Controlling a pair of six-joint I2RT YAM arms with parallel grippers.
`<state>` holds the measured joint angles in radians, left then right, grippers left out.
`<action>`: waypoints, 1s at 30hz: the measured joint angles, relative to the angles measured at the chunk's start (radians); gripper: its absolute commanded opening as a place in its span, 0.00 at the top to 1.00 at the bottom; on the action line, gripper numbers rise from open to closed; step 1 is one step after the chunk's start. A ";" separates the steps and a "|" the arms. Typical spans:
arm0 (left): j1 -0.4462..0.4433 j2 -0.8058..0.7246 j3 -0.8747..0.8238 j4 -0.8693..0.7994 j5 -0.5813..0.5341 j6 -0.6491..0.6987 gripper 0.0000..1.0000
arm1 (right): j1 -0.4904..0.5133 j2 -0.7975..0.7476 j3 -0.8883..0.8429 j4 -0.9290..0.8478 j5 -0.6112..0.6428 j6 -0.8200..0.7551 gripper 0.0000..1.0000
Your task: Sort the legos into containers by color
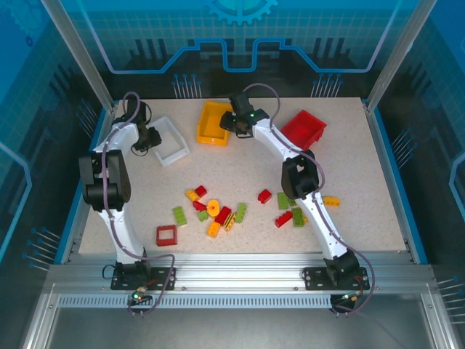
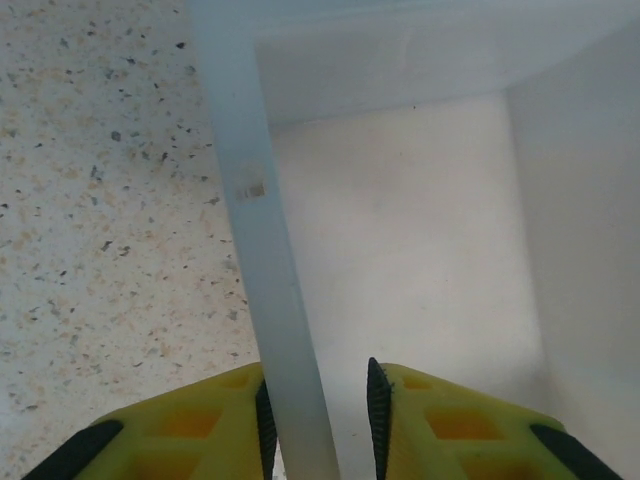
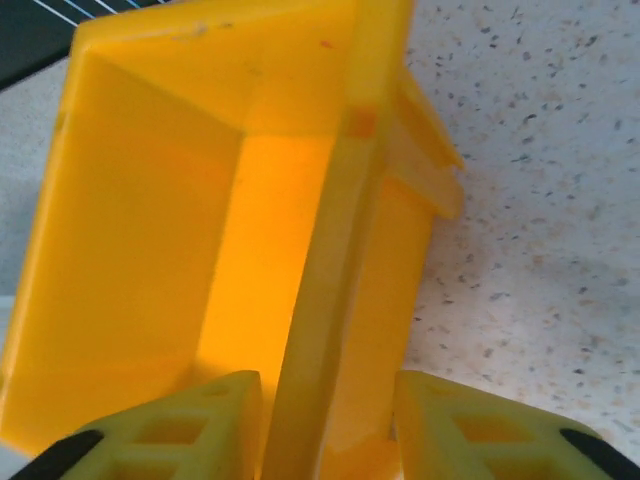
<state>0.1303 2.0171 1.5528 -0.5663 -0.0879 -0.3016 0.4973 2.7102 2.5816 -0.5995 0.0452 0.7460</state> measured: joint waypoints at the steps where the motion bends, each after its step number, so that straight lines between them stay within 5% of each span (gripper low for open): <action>1: -0.004 0.002 0.000 0.000 0.000 0.008 0.73 | 0.000 0.000 0.000 -0.015 0.012 -0.006 0.76; 11: -0.072 0.008 0.004 0.009 0.044 0.084 0.87 | 0.004 -0.198 -0.295 -0.065 0.120 -0.071 0.88; 22: -0.234 -0.027 -0.050 0.034 0.063 0.098 0.87 | 0.008 -0.613 -0.886 0.018 0.180 -0.158 0.87; 30: -0.314 -0.042 -0.074 0.042 0.059 0.075 0.80 | 0.008 -0.679 -0.998 0.044 0.200 -0.209 0.84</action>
<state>-0.1837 1.9747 1.4788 -0.5240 -0.0288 -0.2264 0.5049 2.0315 1.5837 -0.5552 0.2447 0.5365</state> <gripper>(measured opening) 0.169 0.170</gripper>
